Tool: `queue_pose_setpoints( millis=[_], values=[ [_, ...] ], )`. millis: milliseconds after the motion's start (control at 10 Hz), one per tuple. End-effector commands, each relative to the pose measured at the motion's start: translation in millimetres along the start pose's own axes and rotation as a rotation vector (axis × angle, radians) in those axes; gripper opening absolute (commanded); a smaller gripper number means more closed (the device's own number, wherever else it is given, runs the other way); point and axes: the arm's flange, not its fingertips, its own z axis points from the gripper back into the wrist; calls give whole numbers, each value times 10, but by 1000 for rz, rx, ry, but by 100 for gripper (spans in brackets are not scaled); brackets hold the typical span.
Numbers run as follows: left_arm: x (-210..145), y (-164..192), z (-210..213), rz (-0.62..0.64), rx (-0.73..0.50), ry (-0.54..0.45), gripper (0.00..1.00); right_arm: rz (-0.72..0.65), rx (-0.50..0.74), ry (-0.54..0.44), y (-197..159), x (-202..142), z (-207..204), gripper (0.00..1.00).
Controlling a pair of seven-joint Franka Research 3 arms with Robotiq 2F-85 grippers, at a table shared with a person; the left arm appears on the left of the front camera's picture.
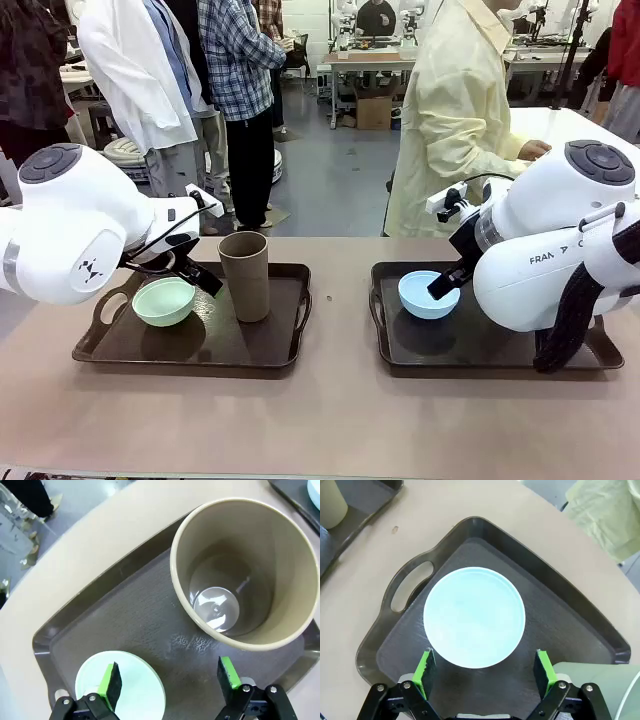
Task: Set up a tray with a mat and arrange the tableware.
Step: Pick up the Picnic Bowl and Reusable plastic cup from the Handle tray in front of the human's position and hold them in the air.
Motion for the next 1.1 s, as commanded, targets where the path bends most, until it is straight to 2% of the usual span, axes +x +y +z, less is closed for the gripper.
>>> queue_pose_setpoints(
  millis=[0, 1000],
  values=[
    [0, -1, 0, 0, 0, 0, 100, 0, 0, 0, 0, 0, 0, 100],
    [0, -1, 0, 0, 0, 0, 100, 0, 0, 0, 0, 0, 0, 100]
  ],
)
